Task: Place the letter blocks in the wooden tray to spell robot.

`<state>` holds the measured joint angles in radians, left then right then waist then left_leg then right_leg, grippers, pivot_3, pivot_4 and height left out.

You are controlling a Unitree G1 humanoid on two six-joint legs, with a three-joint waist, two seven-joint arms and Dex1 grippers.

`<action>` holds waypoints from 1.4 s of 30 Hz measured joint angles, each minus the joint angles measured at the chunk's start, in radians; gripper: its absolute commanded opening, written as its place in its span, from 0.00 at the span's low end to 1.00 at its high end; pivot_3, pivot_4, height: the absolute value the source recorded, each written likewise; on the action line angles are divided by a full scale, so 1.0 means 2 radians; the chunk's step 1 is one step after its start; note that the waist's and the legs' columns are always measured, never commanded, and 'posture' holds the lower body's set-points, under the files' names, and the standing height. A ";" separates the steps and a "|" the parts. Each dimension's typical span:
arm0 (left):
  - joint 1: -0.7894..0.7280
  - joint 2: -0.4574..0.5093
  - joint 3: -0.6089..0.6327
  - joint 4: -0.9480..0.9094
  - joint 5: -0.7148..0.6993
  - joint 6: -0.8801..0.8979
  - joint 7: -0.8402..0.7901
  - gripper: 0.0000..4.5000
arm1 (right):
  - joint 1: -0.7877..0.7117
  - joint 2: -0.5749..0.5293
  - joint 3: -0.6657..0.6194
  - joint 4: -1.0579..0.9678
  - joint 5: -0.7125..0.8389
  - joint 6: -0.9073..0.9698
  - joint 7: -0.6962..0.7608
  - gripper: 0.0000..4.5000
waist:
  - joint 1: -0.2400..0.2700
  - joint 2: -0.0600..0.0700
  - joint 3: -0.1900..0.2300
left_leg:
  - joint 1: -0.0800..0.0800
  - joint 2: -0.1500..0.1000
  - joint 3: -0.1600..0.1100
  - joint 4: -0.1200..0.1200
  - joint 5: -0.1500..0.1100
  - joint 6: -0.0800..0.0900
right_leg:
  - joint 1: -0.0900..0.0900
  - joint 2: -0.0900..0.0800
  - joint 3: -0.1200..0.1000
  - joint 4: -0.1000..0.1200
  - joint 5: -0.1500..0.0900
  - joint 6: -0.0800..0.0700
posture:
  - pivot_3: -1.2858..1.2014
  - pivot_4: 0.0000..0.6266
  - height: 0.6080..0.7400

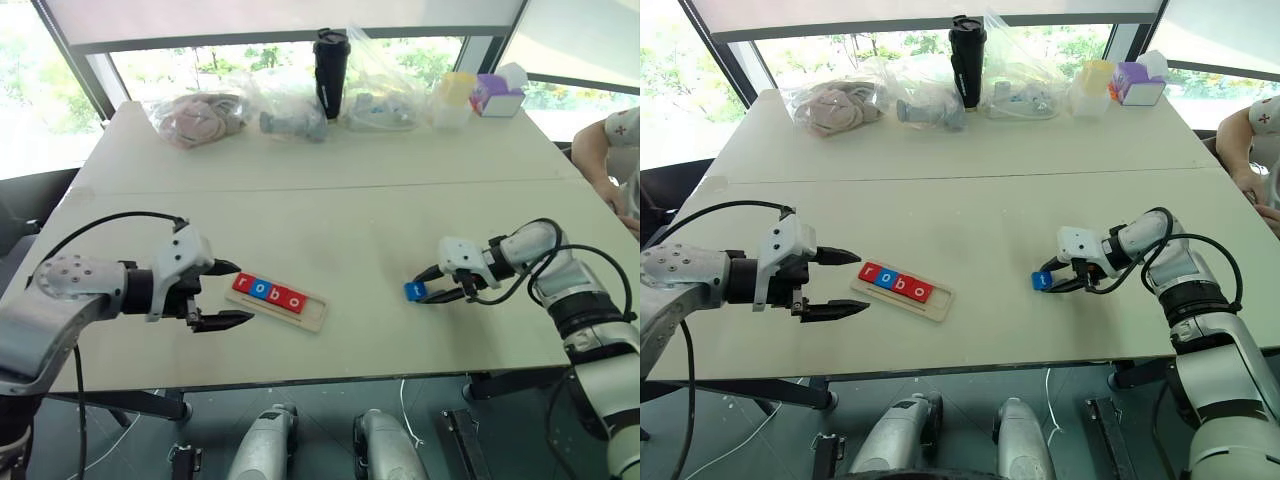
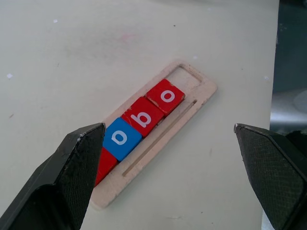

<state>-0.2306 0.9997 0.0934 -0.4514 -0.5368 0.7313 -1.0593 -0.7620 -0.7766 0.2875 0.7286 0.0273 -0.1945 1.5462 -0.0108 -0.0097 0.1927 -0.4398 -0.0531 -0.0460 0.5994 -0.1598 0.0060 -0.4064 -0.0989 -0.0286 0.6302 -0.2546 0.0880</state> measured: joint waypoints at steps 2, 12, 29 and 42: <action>0.000 0.000 0.000 0.000 0.000 0.000 0.002 1.00 | 0.000 0.000 -0.004 -0.004 0.008 0.034 0.011 0.25 | 0.001 0.000 0.000 | 0.000 0.000 0.000 0.000 0.000 0.000 | 0.000 0.000 0.000 0.000 0.000 0.000 | 0.52 0.24 1.00; -0.010 -0.001 -0.003 0.006 0.000 -0.003 0.004 1.00 | 0.089 0.029 -0.050 -0.306 0.033 0.287 -0.139 0.25 | -0.002 0.000 0.000 | -0.001 0.000 0.000 -0.001 0.000 -0.001 | -0.003 0.000 0.001 0.001 0.000 0.000 | 0.52 0.24 1.00; -0.029 0.001 -0.046 0.045 0.029 -0.036 -0.023 1.00 | 0.117 0.191 -0.022 -0.636 0.111 0.790 -0.410 0.25 | 0.010 0.000 0.000 | -0.002 -0.001 -0.001 -0.001 0.000 -0.002 | -0.005 -0.001 0.001 0.000 0.000 0.000 | 0.52 0.24 1.00; -0.014 -0.003 -0.049 0.027 0.023 -0.028 -0.013 1.00 | 0.116 0.177 0.058 -0.601 0.122 0.727 -0.457 0.25 | 0.007 0.000 0.000 | -0.002 -0.001 -0.001 -0.001 0.000 -0.001 | -0.003 -0.001 0.000 0.000 0.000 0.000 | 0.52 0.24 1.00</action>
<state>-0.2577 0.9938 -0.0047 -0.3974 -0.4898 0.6743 -1.0857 -0.5302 -0.4226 0.4036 -0.4731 0.2703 1.2597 0.6313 0.0036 -0.0095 0.1923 -0.4442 -0.0543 -0.0476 0.5974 -0.1594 0.0049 -0.4128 -0.1003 -0.0277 0.6312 -0.2544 0.0876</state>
